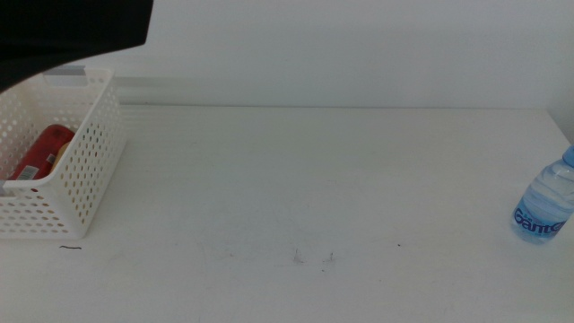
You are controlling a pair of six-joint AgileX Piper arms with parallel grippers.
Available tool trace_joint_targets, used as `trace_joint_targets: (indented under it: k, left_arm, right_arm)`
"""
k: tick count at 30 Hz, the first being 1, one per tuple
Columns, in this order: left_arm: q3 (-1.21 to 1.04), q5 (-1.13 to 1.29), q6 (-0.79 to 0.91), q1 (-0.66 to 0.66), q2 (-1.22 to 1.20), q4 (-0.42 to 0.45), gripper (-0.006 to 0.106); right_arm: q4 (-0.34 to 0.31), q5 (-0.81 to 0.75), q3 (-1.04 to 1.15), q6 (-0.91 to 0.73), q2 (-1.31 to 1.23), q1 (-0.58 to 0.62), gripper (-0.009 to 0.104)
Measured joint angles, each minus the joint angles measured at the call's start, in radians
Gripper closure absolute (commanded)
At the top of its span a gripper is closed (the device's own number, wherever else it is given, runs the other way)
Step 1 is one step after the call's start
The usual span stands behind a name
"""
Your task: Use arms to grab the bottles and put them into the dustbin to the left of the table.
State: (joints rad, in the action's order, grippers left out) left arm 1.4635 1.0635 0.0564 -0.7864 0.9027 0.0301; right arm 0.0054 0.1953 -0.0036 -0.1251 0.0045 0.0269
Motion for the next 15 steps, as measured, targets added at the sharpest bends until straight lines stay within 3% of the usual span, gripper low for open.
trace_joint_targets:
  k: [15]
  left_arm:
    - [0.000, 0.000, 0.000, 0.000, 0.000, 0.026, 0.007]
  right_arm:
    - [0.001, -0.074, 0.000, 0.019, 0.000, 0.000, 0.008]
